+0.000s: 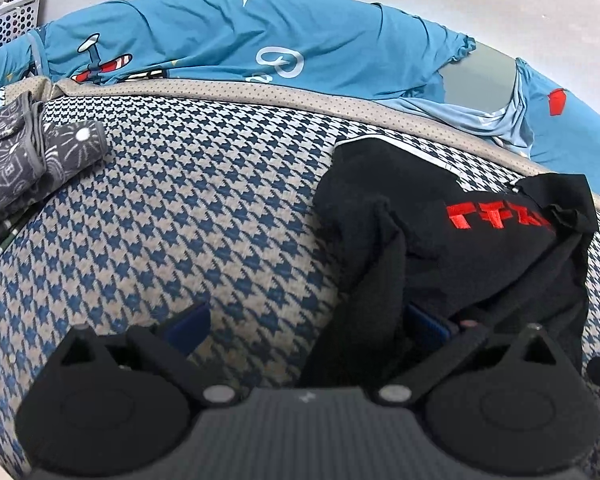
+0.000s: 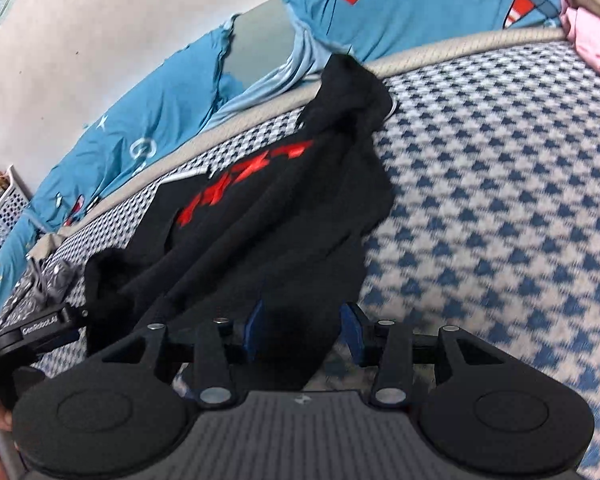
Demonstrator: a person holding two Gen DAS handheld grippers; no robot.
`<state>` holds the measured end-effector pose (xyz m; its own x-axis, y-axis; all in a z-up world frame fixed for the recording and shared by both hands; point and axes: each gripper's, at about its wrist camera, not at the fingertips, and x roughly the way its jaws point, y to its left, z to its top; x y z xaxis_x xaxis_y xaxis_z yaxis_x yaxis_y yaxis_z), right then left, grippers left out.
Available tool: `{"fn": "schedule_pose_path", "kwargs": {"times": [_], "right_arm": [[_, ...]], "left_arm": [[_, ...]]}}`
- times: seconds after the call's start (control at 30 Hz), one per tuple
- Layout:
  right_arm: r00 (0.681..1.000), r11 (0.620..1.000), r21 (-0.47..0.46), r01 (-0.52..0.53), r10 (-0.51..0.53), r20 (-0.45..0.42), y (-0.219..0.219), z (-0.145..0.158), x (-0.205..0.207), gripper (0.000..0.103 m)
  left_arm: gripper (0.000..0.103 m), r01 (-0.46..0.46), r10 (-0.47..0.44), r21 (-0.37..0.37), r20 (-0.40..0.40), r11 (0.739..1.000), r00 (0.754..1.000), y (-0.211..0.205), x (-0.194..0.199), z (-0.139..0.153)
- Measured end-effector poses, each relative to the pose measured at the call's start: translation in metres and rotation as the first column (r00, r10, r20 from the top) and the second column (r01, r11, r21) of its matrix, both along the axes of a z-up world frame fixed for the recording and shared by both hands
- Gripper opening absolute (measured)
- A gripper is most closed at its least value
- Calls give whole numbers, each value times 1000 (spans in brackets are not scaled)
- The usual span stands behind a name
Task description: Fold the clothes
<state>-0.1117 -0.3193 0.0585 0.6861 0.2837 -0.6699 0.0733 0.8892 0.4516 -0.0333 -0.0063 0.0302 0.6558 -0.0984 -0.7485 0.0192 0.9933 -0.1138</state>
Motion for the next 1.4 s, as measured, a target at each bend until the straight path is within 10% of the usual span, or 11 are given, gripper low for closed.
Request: {"fn": "schedule_pose_path", "kwargs": {"times": [0.27,0.63,0.73,0.9,1.4], "right_arm": [[997,997,50,-62,64,-46,25,-12,-12,45],[994,988,-115,-104,106,5,67,-9,-18,61],[994,976,-187,-108,112,16,76,-10,-18,54],[996,959,-274,-77,88,27,82,-14,-14,15],[993,981,-184,63,-42,113,51,10,-51,8]], "left_arm": [[103,-11,11,-25,-1,1000,1000,14,-17,0],[103,-32,30,-49,-35,998,999,22,-36,-11],[103,-34,32,-47,-35,998,999,22,-41,-13],[103,-36,34,-31,-42,999,999,20,-45,-19],[103,-86,85,-22,-46,996,995,33,-54,-22]]}}
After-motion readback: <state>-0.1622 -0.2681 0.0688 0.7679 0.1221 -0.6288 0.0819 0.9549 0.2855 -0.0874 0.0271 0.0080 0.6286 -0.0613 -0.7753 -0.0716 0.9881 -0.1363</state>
